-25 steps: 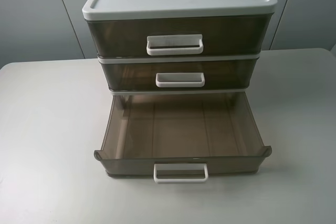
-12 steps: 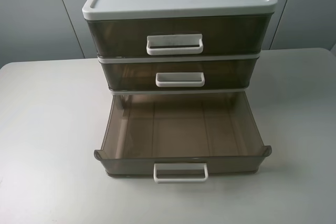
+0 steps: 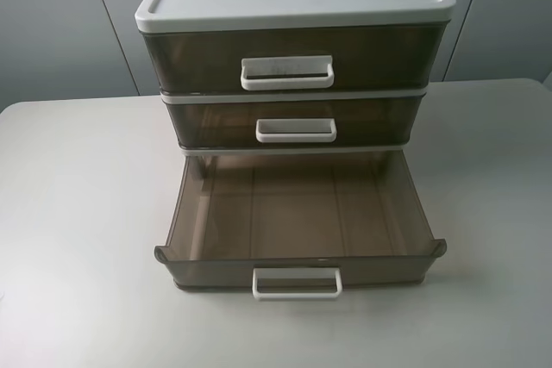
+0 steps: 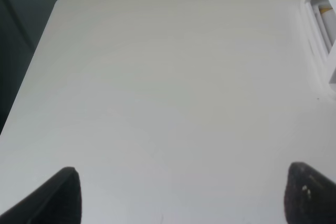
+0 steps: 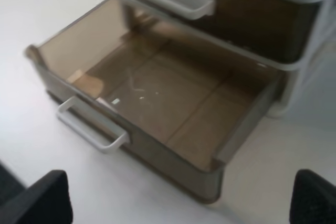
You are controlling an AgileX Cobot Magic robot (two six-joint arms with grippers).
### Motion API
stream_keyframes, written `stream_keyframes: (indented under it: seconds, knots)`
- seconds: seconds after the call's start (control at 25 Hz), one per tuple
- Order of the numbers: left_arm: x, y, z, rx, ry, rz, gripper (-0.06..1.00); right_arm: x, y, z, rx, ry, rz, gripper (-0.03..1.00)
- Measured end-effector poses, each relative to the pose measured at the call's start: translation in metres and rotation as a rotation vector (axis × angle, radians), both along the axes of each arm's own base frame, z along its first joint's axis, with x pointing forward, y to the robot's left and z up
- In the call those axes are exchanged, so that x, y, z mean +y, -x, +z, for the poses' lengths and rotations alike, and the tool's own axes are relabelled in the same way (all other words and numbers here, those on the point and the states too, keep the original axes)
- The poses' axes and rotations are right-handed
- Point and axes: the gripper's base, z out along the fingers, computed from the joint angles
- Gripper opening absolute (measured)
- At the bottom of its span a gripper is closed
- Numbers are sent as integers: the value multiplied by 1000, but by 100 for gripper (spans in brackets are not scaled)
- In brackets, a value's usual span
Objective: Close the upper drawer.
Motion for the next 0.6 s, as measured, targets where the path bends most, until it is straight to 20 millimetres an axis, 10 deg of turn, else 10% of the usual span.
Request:
stream_keyframes:
  seconds: [0.6]
  knots:
    - [0,0,0,0,0,0,74,4,7,1,-15,-6,-732,63]
